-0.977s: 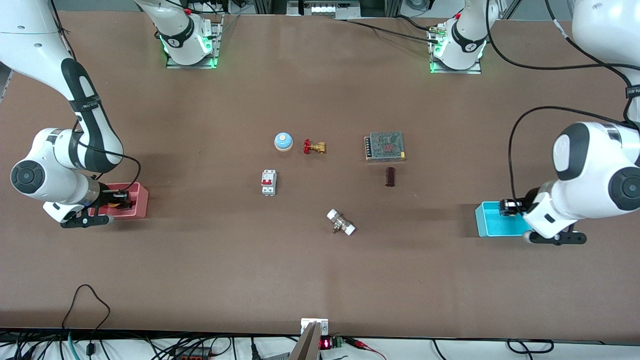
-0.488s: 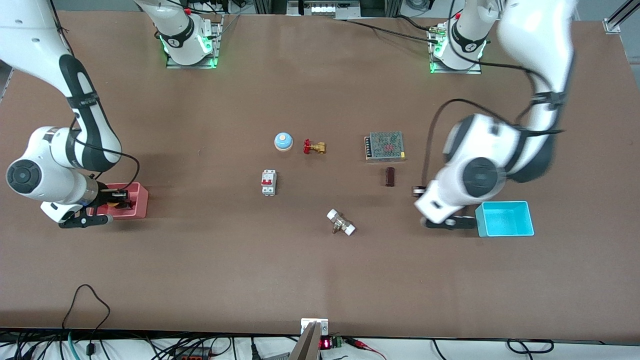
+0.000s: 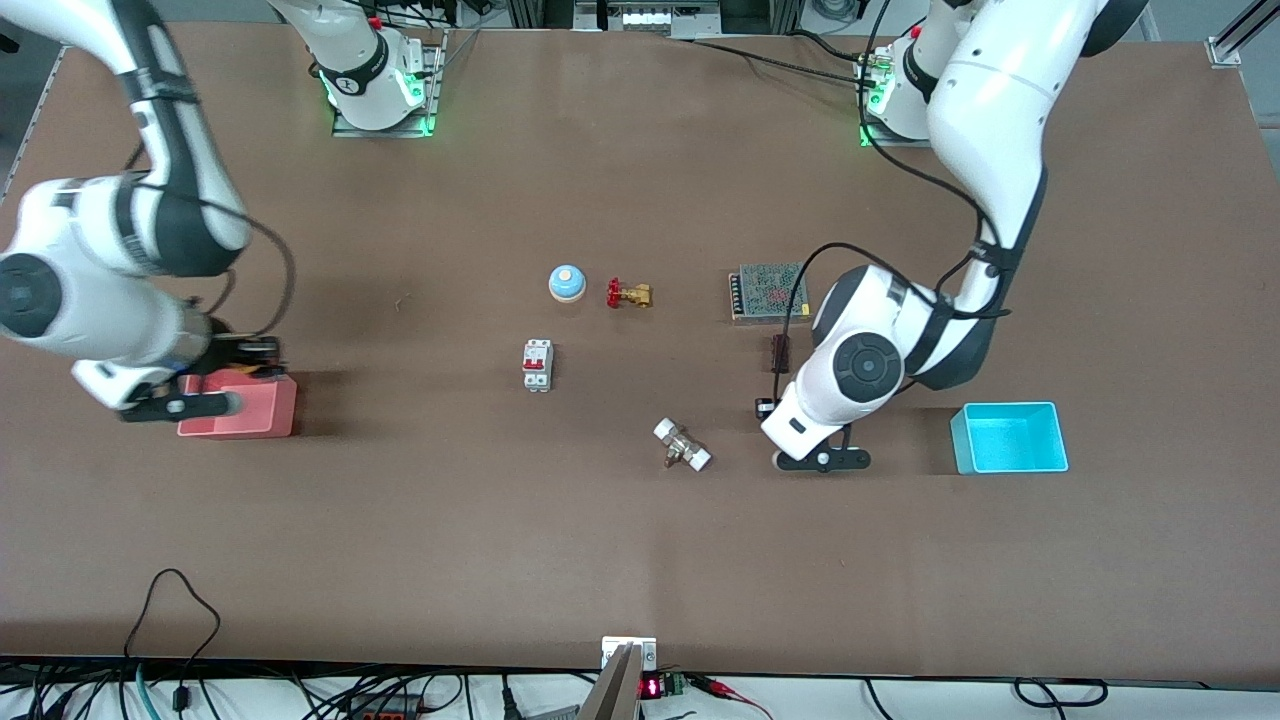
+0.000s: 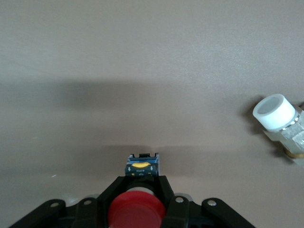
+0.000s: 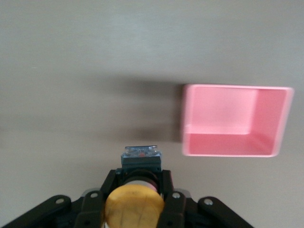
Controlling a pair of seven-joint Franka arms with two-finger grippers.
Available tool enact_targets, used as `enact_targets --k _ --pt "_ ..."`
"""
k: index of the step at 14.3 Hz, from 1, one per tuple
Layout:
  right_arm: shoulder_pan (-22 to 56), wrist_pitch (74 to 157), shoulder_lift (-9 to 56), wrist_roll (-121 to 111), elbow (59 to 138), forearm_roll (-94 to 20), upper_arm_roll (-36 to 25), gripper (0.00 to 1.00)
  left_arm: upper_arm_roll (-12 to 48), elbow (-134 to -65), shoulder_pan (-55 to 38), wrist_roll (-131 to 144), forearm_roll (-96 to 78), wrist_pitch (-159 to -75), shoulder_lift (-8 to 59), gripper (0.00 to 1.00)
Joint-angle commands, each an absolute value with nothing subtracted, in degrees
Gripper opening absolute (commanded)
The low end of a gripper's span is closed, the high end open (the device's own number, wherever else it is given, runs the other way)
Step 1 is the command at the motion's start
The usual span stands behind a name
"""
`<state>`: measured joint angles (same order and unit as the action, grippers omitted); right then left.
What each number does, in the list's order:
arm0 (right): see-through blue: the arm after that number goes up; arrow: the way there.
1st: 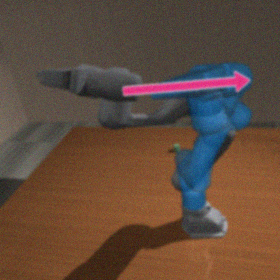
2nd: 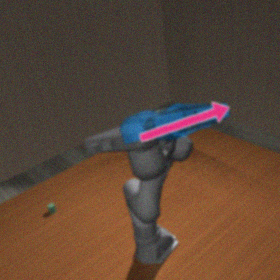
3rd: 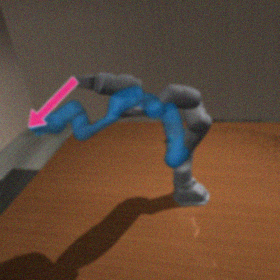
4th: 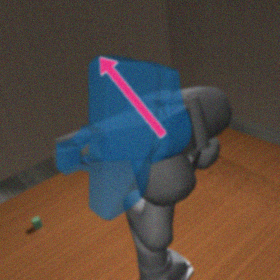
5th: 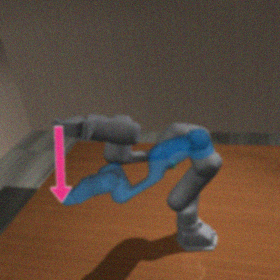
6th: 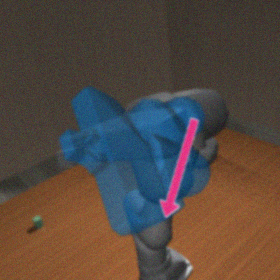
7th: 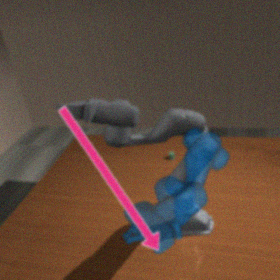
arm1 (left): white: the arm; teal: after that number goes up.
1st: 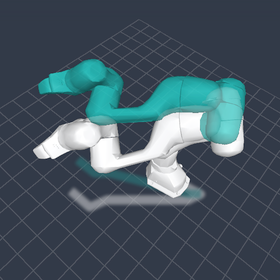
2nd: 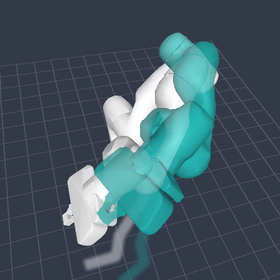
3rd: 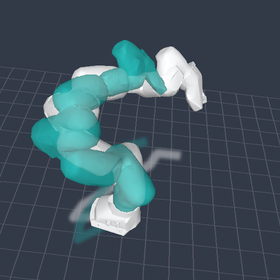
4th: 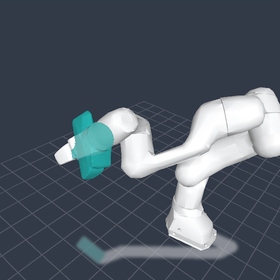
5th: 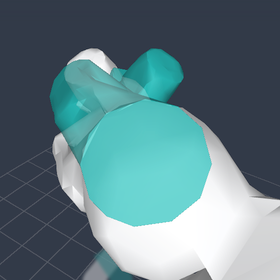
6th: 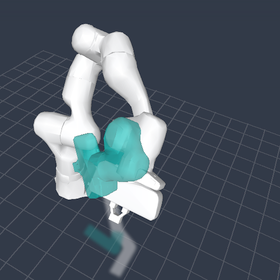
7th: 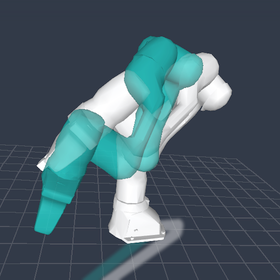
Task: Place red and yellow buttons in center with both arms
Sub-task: 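Lift both buttons out of their boxes and carry them toward the table middle, then lower the red button onto the table with the left gripper and release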
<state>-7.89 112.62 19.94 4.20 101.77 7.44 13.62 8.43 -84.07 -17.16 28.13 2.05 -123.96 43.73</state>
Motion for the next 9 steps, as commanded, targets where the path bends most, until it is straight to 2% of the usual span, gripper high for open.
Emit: enact_targets --k 1,2,3,4,6,9 --pt "-3.44 115.83 22.49 9.92 102.92 7.47 14.06 0.06 7.47 -85.51 -18.11 29.71 1.93 -127.79 44.47 0.33" --pt "-2.04 116.45 23.98 11.58 102.92 7.99 14.06 0.06 7.38 -85.52 -17.84 29.18 1.93 -127.71 44.39 0.43" --pt "-0.8 117.24 25.47 14.3 102.92 8.96 14.06 0.06 7.38 -85.52 -17.84 29.09 2.02 -127.53 44.38 0.7" --pt "0.08 118.38 26.53 15.98 102.92 9.75 14.06 0.06 7.3 -85.52 -17.84 29.61 2.02 -127.62 44.56 0.84" --pt "1.75 121.01 28.99 17.75 102.92 10.19 13.98 0.07 7.29 -85.6 -18.02 29.79 2.02 -127.53 44.56 1.0" --pt "2.63 126.02 31.99 17.84 103.36 10.2 13.97 0.07 7.91 -85.43 -19.15 32.85 1.32 -127.27 44.03 1.0"
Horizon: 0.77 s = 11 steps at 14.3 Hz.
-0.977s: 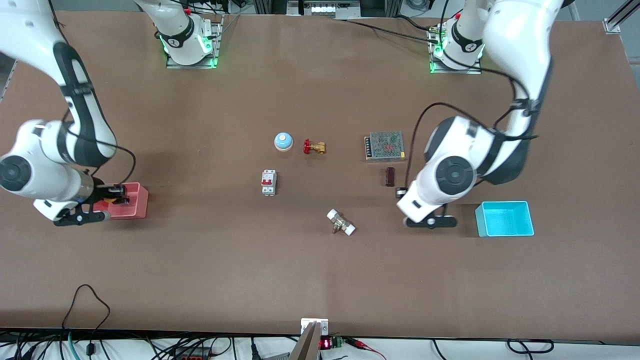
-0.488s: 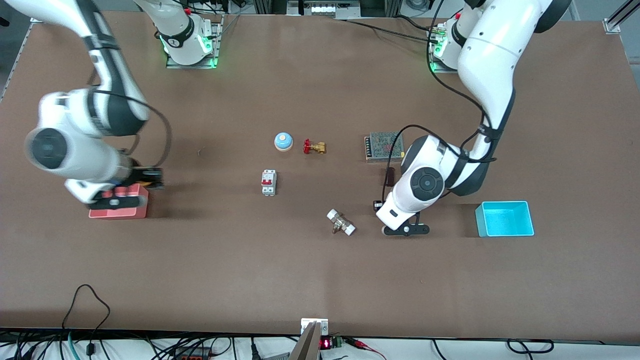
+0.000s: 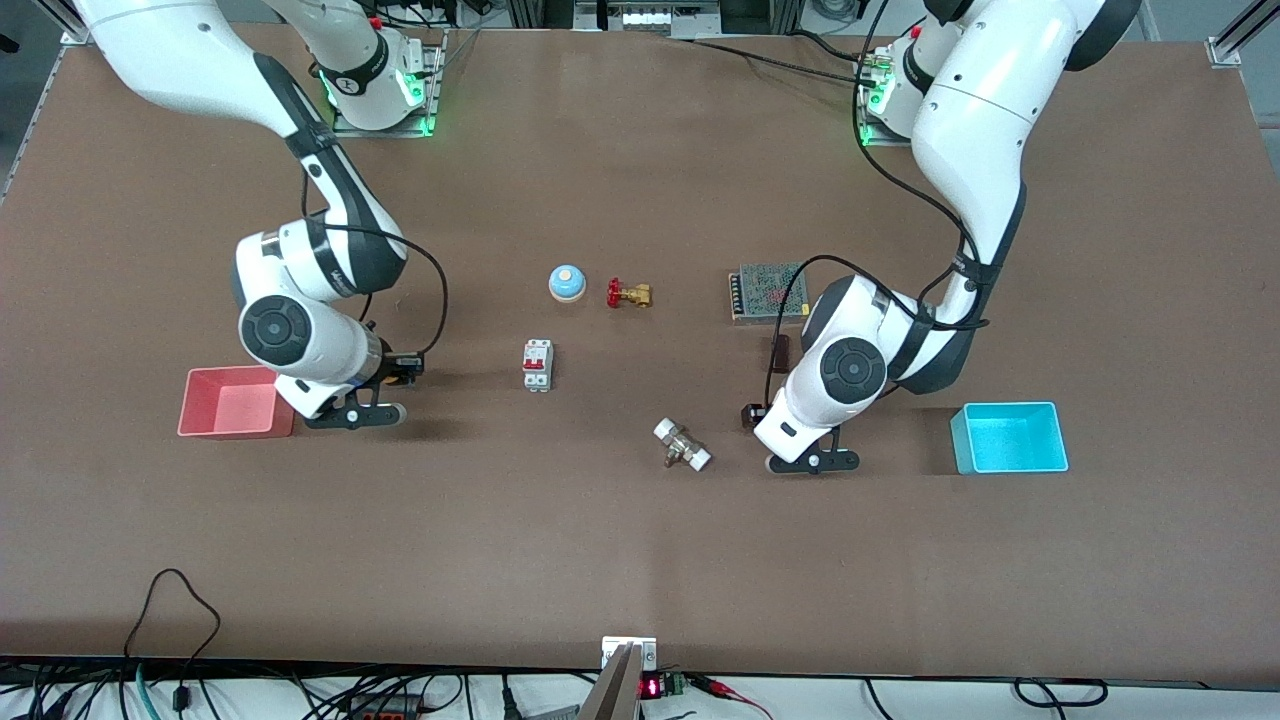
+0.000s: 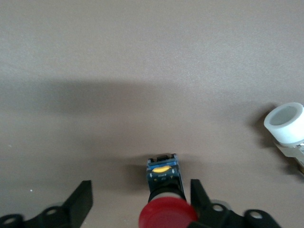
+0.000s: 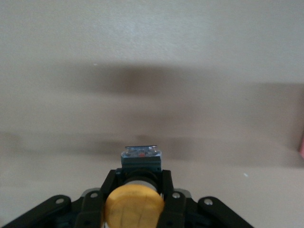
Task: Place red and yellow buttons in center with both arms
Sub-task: 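Lower the red button onto the table with the left gripper and release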
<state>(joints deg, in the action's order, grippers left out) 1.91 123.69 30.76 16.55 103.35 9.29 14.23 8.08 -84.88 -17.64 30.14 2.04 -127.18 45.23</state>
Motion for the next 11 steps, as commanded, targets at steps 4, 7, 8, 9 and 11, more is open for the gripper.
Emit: enact_targets --k 4,7,8,9,11 --pt "2.72 127.26 33.75 17.75 103.27 10.2 13.98 0.11 7.29 -85.61 -21.8 34.8 1.41 -126.66 43.16 1.0" --pt "2.64 127.35 33.84 17.84 103.27 10.2 14.06 0.39 7.04 -84.9 -21.27 33.49 2.28 -118.33 36.24 1.0" --pt "2.64 127.44 33.84 17.84 103.27 10.2 13.98 0.54 6.77 -84.9 -20.57 30.96 2.29 -115.6 33.95 1.0" --pt "2.64 127.44 33.84 17.84 103.27 10.2 13.97 0.61 6.59 -84.82 -19.7 28.85 2.46 -113.05 32.01 1.0" --pt "2.55 127.44 33.84 17.84 103.27 10.11 13.97 0.72 6.42 -84.03 -17.59 26.38 5.87 -108.57 28.41 1.0"
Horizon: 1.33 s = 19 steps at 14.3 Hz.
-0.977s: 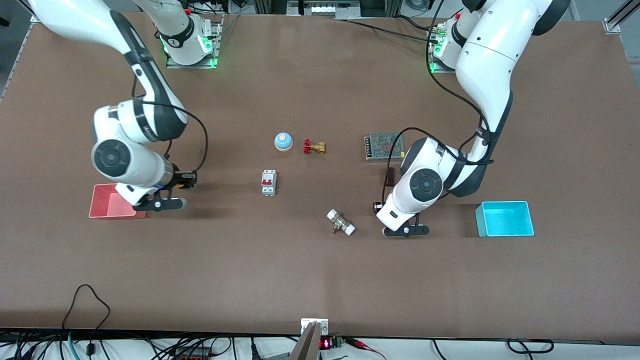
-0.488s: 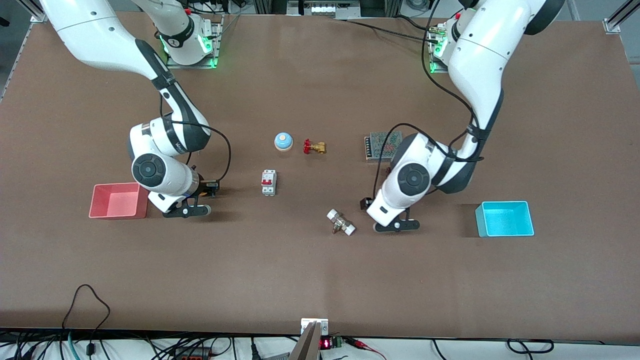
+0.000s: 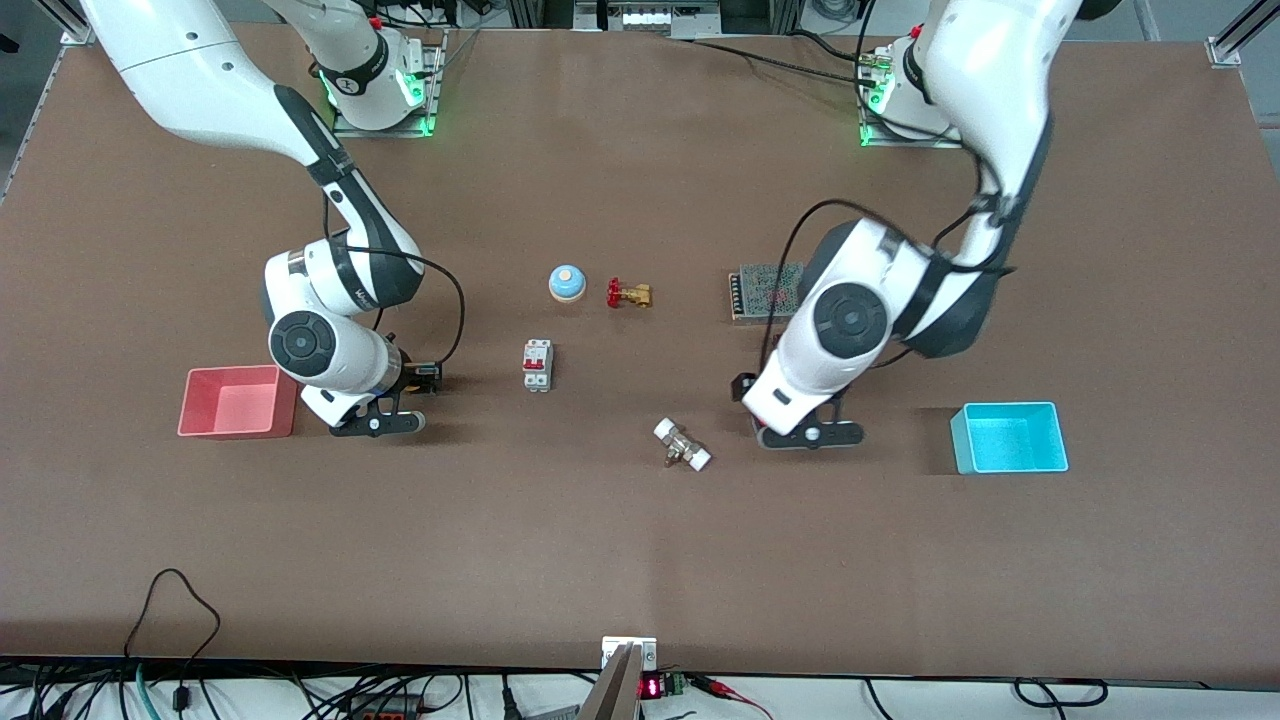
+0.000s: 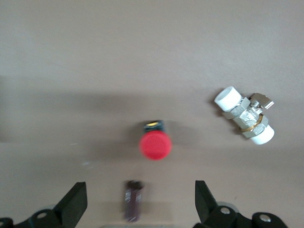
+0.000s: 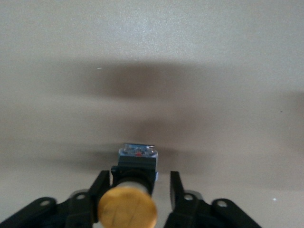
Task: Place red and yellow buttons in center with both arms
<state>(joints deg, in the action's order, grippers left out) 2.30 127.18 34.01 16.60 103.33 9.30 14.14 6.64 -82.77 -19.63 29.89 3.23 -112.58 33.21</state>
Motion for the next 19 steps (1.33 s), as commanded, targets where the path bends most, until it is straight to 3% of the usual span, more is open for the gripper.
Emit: enact_targets --k 1,2,3,8,10,12,17,19 --pt "2.55 127.53 33.92 17.84 103.27 10.11 13.97 0.76 6.42 -83.76 -17.06 25.41 6.85 -106.63 27.08 1.0" --pt "2.55 127.53 33.84 17.84 103.1 10.02 14.06 0.85 6.33 -83.76 -16.7 24.53 7.64 -105.57 25.59 1.0" --pt "2.37 127.53 33.58 17.84 102.83 9.5 14.06 1.0 6.33 -83.76 -15.66 24.0 8.43 -104.6 24.01 1.0" --pt "-2.19 124.12 24.81 16.27 101.08 0.63 13.8 1.0 6.5 -81.14 -10.38 15.31 8.88 -93.12 16.97 1.0" --pt "-3.86 120.08 20.59 15.56 99.85 0.53 12.75 1.0 6.77 -78.58 -7.83 11.36 8.26 -87.29 15.91 1.0" --pt "-5.36 114.11 17.86 7.96 97.05 -0.17 9.77 1.0 6.51 -79.53 -4.59 6.8 5.3 -87.18 14.08 1.0" --pt "-6.15 99.17 9.86 4.31 90.28 0.7 6.33 1.0 5.72 -99.9 -0.88 1.49 1.22 -103.86 -1.29 1.0" --pt "-5.28 95.63 6.7 4.57 89.82 0.97 6.42 1.0 3.61 -102.3 -2.1 0.88 1.75 -103.54 -2.28 1.0"
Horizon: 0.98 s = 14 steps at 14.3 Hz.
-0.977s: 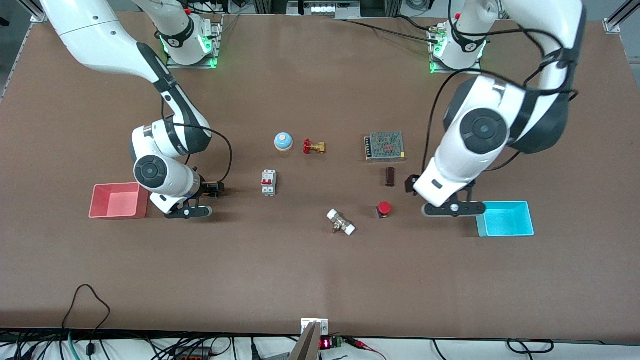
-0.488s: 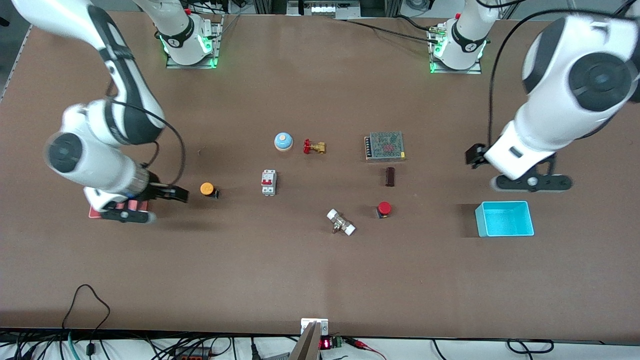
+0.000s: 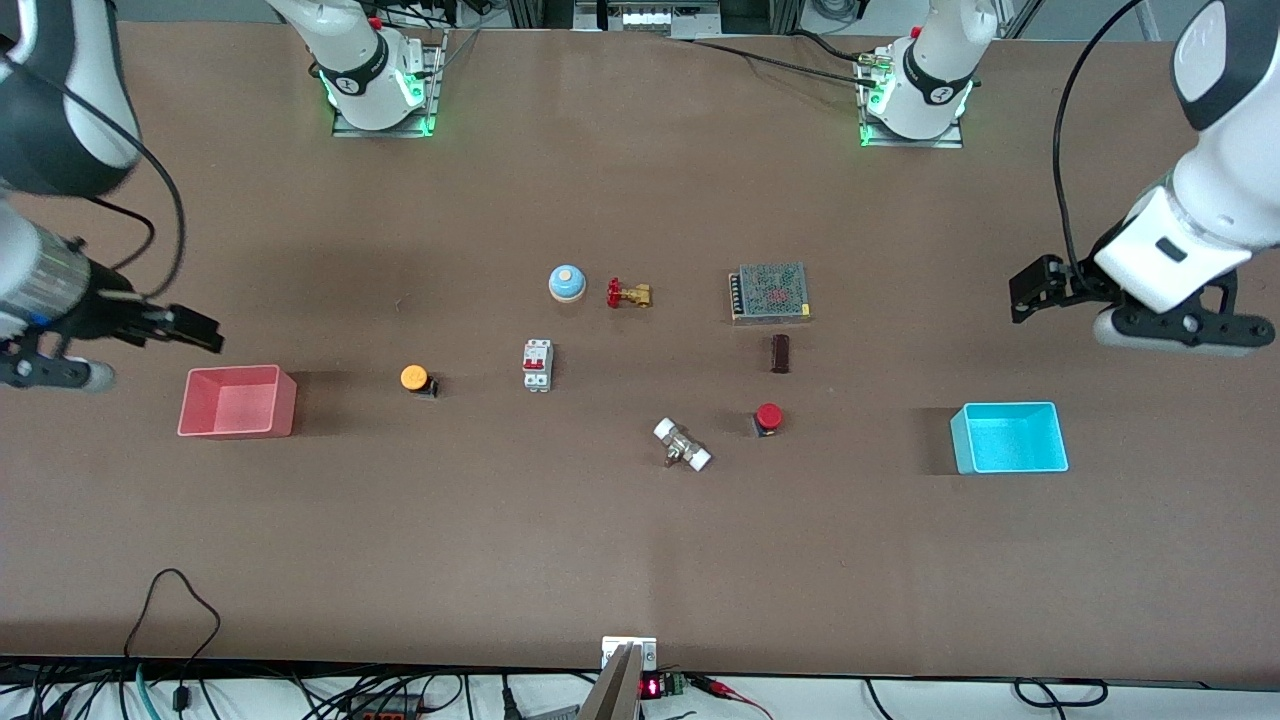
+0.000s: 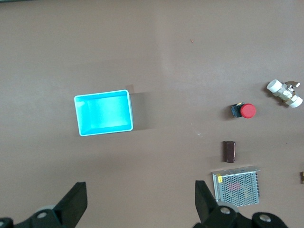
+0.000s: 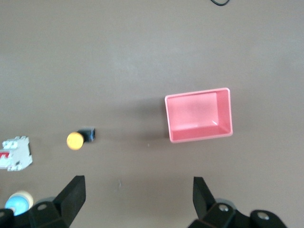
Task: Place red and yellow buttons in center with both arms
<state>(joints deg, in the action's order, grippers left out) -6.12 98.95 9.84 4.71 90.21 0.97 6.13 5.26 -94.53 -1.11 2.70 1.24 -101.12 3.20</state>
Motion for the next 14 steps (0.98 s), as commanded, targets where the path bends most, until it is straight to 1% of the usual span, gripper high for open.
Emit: enact_targets --k 1,2,3,5,6,8,11,14 --pt "-3.97 95.45 5.72 4.48 89.82 2.01 6.33 1.0 3.6 -103.7 -2.81 1.05 1.76 -102.23 -2.55 1.0" --pt "-2.91 94.75 5.19 4.31 89.74 4.02 6.33 1.0 3.86 -103.54 -2.81 1.75 1.76 -99.0 -2.2 1.0" --pt "-1.77 94.05 5.01 4.48 89.74 4.65 6.24 1.0 3.69 -102.93 -2.03 2.45 1.32 -98.18 -1.24 1.0" --pt "-0.89 93.69 5.01 3.96 89.74 4.14 4.15 1.0 3.69 -101.43 -0.88 1.76 0.97 -98.52 -0.53 1.0" --pt "0.86 93.78 5.01 3.96 89.74 4.04 2.74 1.0 4.04 -100.99 -0.88 2.02 1.49 -98.61 -0.35 1.0" --pt "1.05 93.69 4.92 4.13 89.74 4.22 2.55 1.0 4.13 -100.81 -0.88 2.02 1.84 -99.31 -0.26 1.0" --pt "1.05 90.71 5.36 4.22 88.51 4.57 2.9 1.0 4.31 -100.64 -0.88 1.67 3.6 -99.49 -0.26 1.0" --pt "0.97 90.7 5.62 4.31 88.33 4.13 2.9 1.0 4.39 -100.2 -0.97 1.76 3.52 -99.23 -0.26 1.0"
